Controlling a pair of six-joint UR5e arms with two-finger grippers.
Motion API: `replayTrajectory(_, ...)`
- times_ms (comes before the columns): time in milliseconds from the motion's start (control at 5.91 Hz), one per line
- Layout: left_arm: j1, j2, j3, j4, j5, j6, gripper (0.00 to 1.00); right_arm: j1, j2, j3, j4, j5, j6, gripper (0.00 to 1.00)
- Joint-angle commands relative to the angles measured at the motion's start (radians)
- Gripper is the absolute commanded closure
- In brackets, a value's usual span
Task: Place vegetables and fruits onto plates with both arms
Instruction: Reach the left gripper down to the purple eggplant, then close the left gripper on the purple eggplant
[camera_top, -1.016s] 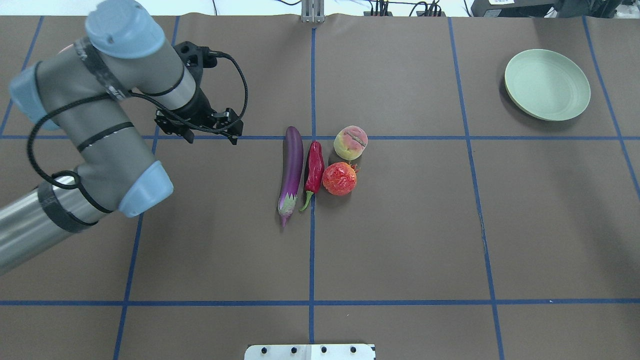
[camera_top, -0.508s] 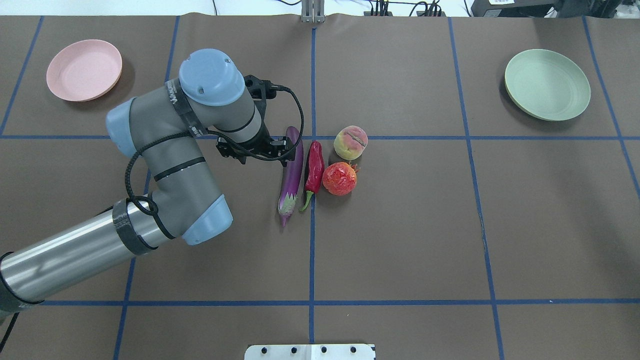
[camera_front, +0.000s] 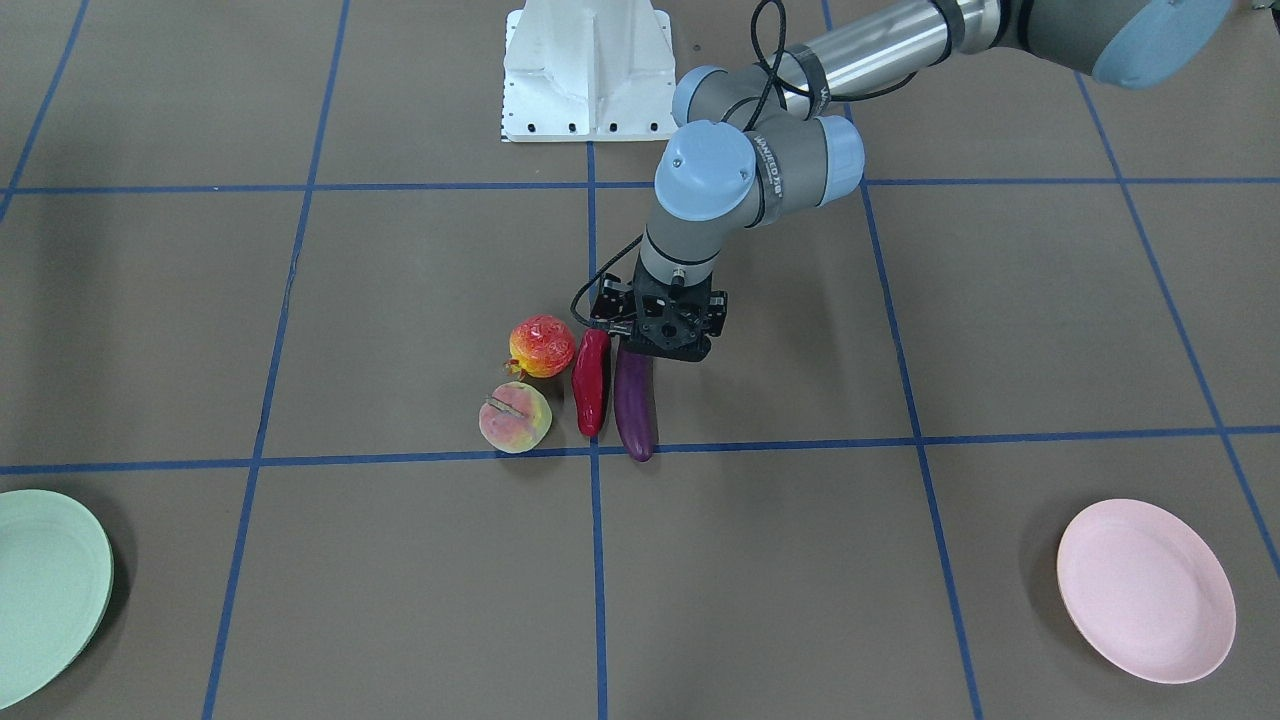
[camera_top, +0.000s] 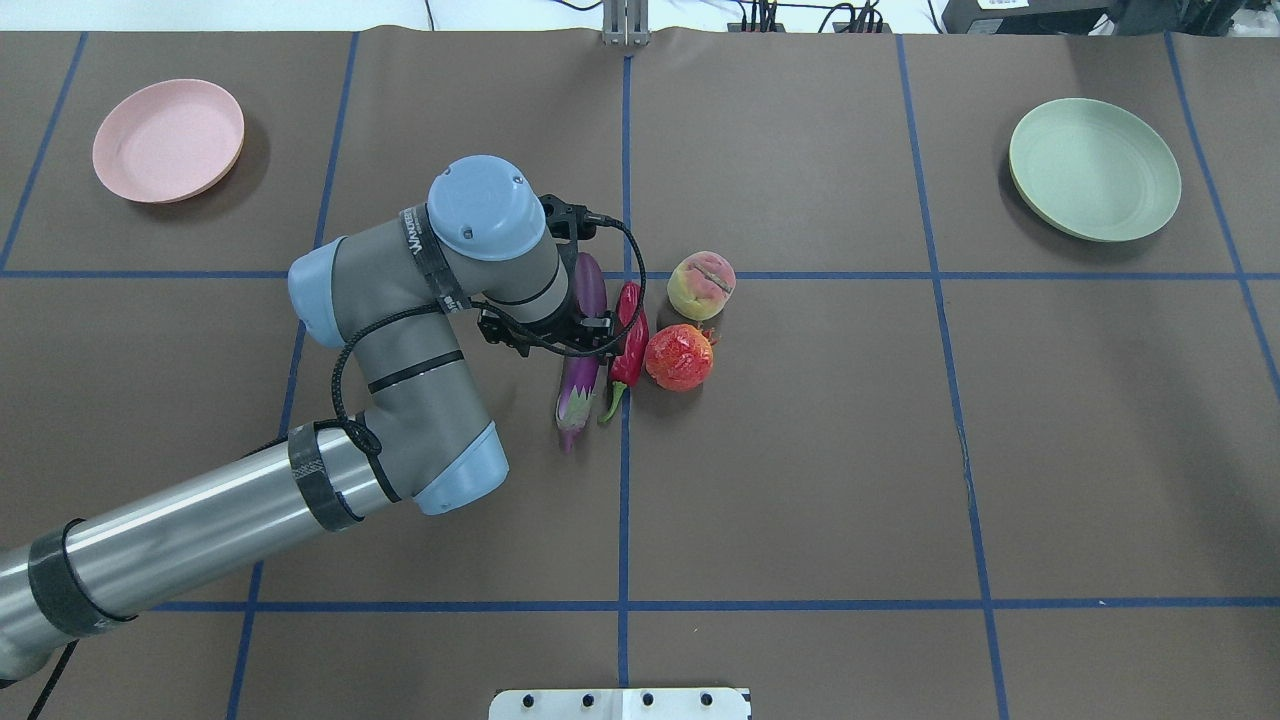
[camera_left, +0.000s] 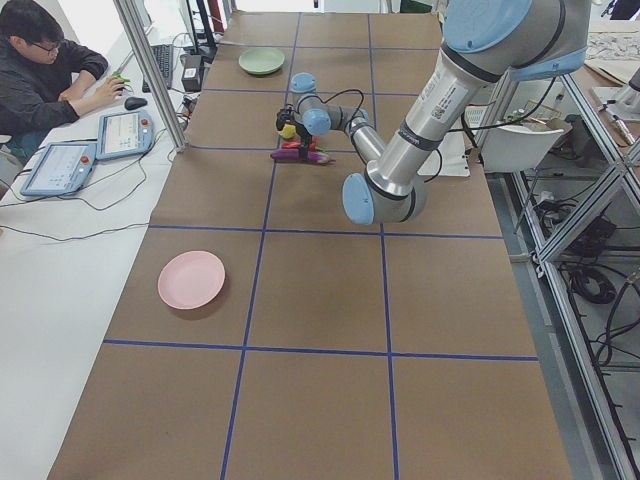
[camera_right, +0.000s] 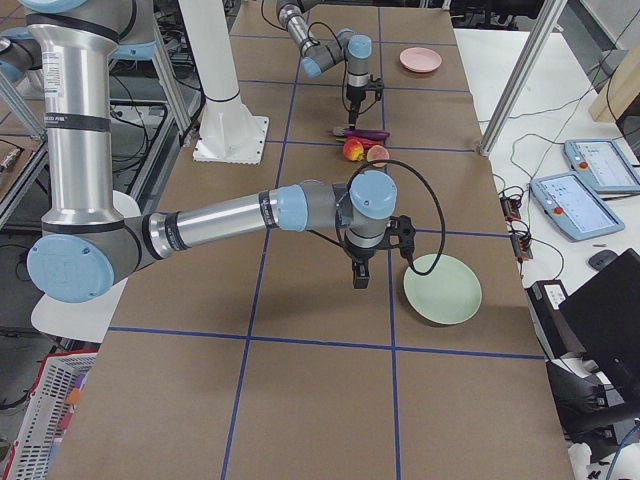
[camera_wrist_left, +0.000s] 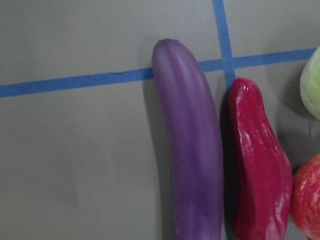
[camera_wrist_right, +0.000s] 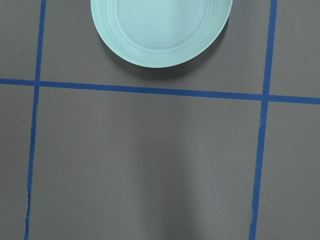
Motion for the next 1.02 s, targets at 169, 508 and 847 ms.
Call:
replayTrajectory(169,0.025,-0.004,0.045,-0.022,0.031,0.007,0.03,0.0,0.002,0.003,0.0,0.0,0.002,0.0)
replayTrajectory(508,0.027,-0.006,0.045,-0.022,0.031,0.008,0.3,0.0,0.002,0.006,-0.001,0.002,0.002,0.0)
replayTrajectory(847,0.033,-0.006,0.042,-0.019,0.031,-0.004,0.83,0.0,0.002,0.003,-0.001,0.0,0.002,0.0)
